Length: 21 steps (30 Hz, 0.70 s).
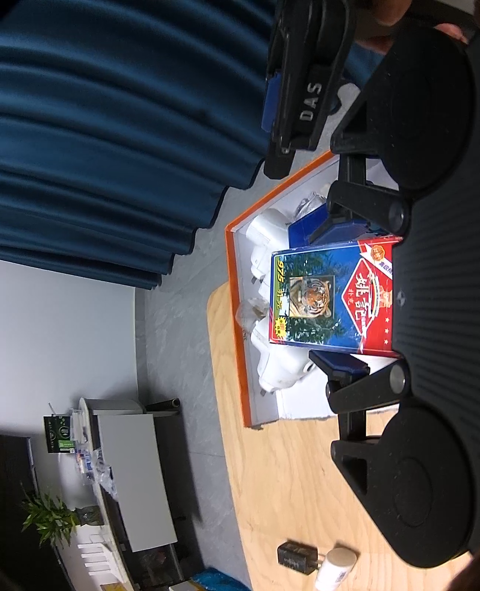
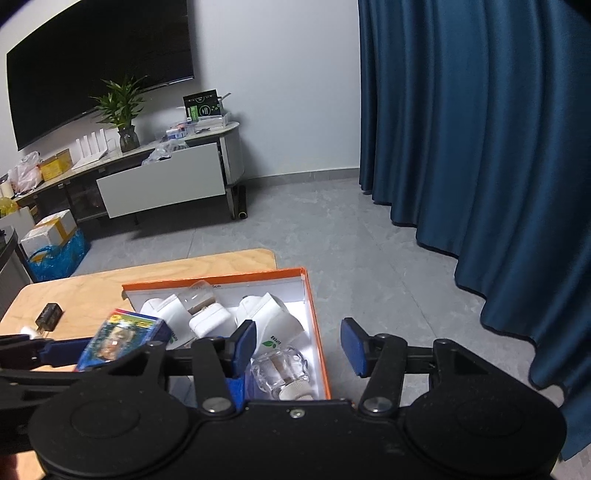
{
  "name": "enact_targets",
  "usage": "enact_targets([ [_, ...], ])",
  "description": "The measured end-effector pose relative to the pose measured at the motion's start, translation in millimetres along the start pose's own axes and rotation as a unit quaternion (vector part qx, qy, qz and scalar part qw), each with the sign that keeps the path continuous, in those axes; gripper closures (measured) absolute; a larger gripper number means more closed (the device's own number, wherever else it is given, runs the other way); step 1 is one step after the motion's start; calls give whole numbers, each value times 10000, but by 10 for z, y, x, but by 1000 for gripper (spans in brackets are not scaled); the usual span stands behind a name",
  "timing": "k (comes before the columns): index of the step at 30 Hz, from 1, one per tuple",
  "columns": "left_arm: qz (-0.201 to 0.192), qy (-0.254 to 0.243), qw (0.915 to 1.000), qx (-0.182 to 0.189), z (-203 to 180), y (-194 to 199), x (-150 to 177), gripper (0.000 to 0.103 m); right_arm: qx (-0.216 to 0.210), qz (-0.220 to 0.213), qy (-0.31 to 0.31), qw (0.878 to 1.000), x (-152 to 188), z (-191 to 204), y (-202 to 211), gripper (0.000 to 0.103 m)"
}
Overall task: Organize rigid objects
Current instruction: 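Lower the card pack and glass bottle into the white box and open both grippers, then move both grippers back over the table toward the pill bottle and black charger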
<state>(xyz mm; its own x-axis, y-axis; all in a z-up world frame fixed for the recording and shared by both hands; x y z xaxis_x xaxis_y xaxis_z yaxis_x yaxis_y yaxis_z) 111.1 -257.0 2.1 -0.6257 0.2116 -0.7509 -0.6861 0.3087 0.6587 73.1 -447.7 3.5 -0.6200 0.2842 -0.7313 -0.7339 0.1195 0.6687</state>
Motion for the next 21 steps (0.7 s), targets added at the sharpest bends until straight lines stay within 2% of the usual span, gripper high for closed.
enact_targets([
  [5,49,83,9996,264,-26,-80,-13,43,9,-113,58,9999,-30,17,95,41],
  [13,-92,8,9999,124,-18,108,-99,41,-54,-254,22,9997,-84,101,244,41],
  [16,-110,-23,9999,-15,34,201,-110,31,-36,-280,31,9996,-99,172,297,40],
  [18,-133,-12,9998,-112,88,275,-113,24,-16,-288,15,9996,-96,213,323,33],
  [21,-190,-20,9994,-288,178,373,-111,18,-29,-275,-38,9996,-63,271,354,31],
])
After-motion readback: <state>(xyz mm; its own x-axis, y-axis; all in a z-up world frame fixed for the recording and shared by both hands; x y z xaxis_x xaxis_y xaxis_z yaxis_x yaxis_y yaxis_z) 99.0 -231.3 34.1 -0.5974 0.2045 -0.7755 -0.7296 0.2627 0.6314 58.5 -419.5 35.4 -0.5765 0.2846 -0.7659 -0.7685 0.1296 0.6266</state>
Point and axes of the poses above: each gripper's, at about its wrist camera, not at the fingertips, and y roughly against the way its jaws point, z to its left, x to its underside, the point moved 1 cm from there along -y, roughly the way its jaws point, and after that the axes turned 6 degrees about -y, right-handed, at the moved point
